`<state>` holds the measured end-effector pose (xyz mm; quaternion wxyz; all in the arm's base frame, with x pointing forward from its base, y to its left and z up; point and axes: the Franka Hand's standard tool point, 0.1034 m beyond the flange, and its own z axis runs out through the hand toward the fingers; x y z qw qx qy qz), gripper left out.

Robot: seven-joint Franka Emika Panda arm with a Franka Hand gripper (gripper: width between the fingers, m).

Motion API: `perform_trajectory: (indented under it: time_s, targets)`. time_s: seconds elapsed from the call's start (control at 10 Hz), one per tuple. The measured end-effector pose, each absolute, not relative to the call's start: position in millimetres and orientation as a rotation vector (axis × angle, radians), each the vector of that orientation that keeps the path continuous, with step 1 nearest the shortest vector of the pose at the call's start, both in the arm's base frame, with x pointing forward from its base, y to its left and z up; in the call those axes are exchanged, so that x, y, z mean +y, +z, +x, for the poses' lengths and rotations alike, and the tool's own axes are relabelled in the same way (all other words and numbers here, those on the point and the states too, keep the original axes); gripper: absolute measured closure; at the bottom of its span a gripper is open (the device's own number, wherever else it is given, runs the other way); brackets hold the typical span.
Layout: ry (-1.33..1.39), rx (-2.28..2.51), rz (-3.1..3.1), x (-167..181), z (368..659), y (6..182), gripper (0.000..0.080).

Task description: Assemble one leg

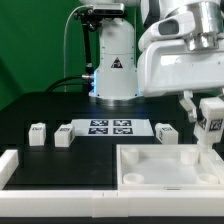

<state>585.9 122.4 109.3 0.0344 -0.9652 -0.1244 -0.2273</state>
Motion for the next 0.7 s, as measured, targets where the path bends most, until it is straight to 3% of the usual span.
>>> perform_trajectory:
  time_s: [0.7]
  targets:
    - [-0.709,-0.417,-2.968,119,604,100.7,0.0508]
